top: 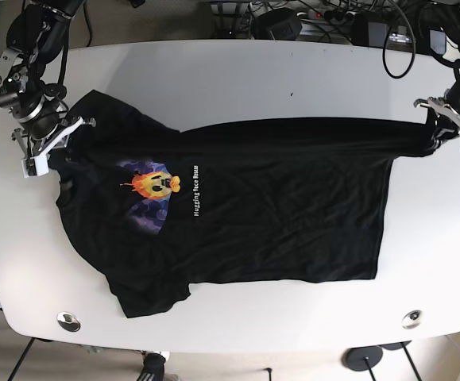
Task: Fold the T-shirt properly
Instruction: 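Lift the black T-shirt with both grippers and flick it flat, then grasp the black T-shirt hem corners with both grippers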
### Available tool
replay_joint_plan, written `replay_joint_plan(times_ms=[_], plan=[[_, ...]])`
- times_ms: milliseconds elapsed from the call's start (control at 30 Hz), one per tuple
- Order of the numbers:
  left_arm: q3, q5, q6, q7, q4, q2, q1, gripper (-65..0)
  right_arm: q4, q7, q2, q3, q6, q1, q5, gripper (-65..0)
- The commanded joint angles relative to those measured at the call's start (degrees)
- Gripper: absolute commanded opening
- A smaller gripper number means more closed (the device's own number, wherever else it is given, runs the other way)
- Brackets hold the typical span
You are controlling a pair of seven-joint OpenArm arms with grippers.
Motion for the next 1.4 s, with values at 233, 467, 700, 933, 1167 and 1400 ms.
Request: replay_joint_plan(times_ms=[233, 467, 700, 933, 1167, 1400], plan=[[-4.1, -0.3, 0.0, -2.0, 1.0, 1.2, 7.9, -65.0, 1.0, 1.8, 0.5, 1.8, 0.1, -9.3, 3.8, -62.3], [-4.2, -0.3, 0.2, -1.7, 1.0, 2.0, 10.1, -65.0, 0.9, 1.8, -0.6, 2.1, 0.1, -11.8, 4.0, -60.4], [-4.2, -0.4, 3.3, 2.5, 1.3, 1.6, 9.8, -28.7, 1.2, 1.9, -2.2, 6.2, 0.02, -11.2, 4.0, 0.0], [-4.2, -0.4, 3.2, 2.5, 1.4, 1.4, 0.9, -28.6, 0.7, 1.8, 0.3, 8.1, -0.25, -3.9, 3.5, 0.0], [-0.7, 3.2, 3.7, 2.5, -0.4, 1.4, -11.4, -29.0, -10.7, 1.8, 3.3, 2.5, -0.07, 10.4, 0.2, 0.0], [5.2, 12.9, 3.3, 2.5, -3.1, 1.9, -20.7, -29.0, -36.1, 7.8, 5.3, -3.6, 0.19, 30.6, -10.0, -1.0]])
